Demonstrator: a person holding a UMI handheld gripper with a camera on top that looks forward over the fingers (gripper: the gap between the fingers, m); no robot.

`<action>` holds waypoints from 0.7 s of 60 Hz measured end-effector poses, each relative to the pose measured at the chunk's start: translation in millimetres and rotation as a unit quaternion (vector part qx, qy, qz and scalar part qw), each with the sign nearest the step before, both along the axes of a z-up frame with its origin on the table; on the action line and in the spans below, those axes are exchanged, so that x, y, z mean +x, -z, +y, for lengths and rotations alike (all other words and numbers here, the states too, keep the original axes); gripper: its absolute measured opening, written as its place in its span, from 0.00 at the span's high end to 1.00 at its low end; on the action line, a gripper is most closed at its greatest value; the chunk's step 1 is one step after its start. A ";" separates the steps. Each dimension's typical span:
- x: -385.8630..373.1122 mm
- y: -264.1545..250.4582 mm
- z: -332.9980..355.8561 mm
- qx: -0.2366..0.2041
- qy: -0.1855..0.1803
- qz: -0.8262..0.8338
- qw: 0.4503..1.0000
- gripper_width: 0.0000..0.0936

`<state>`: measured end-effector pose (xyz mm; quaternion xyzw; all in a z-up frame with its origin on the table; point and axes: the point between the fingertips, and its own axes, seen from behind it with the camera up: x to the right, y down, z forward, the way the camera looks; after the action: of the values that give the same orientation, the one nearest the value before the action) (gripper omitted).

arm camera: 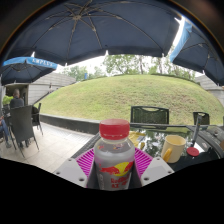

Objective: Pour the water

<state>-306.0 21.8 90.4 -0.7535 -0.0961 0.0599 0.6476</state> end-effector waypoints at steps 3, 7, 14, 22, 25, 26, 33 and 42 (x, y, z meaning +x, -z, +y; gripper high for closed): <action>2.8 0.1 0.0 -0.001 0.000 0.009 1.000 0.46; 3.6 1.4 2.4 -0.003 -0.003 0.018 1.000 0.52; -1.1 -1.4 2.5 0.005 -0.013 0.017 1.000 0.57; 0.8 -9.4 9.8 -0.009 -0.019 0.067 0.998 0.57; 8.7 -26.4 14.8 -0.003 -0.016 0.105 0.994 0.57; 13.0 -32.5 17.0 -0.001 -0.012 0.118 0.993 0.57; 52.3 -77.1 42.1 0.023 0.010 0.234 0.972 0.57; 100.2 -84.8 72.3 -0.029 0.016 0.451 0.892 0.57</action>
<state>-205.8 94.2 175.2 -0.6655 0.2207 0.3856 0.5997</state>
